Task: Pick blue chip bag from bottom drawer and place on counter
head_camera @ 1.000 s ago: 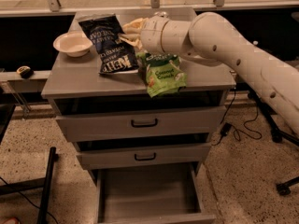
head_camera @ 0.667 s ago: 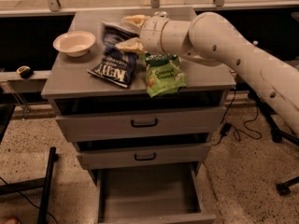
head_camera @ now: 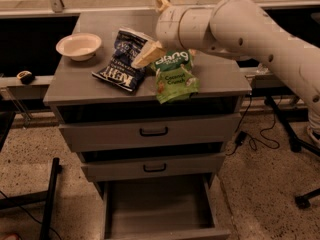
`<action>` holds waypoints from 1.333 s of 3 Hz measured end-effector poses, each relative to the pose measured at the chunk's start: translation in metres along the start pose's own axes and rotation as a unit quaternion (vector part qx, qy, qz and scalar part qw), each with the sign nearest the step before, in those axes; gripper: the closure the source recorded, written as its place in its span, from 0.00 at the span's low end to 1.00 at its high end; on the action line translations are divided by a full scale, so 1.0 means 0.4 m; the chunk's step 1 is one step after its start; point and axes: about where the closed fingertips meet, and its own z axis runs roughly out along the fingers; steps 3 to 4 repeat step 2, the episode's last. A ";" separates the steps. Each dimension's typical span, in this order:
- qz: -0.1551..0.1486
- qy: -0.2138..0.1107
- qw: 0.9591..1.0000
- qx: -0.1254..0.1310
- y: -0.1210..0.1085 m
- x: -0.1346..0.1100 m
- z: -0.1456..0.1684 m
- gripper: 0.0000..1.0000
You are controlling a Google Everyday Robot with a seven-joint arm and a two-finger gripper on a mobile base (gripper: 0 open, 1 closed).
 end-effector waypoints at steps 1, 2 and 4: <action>0.006 0.027 1.000 0.014 -0.023 -0.005 -0.090 0.00; 0.011 0.057 0.998 0.038 -0.032 0.010 -0.197 0.00; 0.011 0.057 0.998 0.038 -0.032 0.010 -0.197 0.00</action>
Offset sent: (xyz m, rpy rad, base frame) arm -0.0659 -0.1288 0.0309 -0.0150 -0.0038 -0.2588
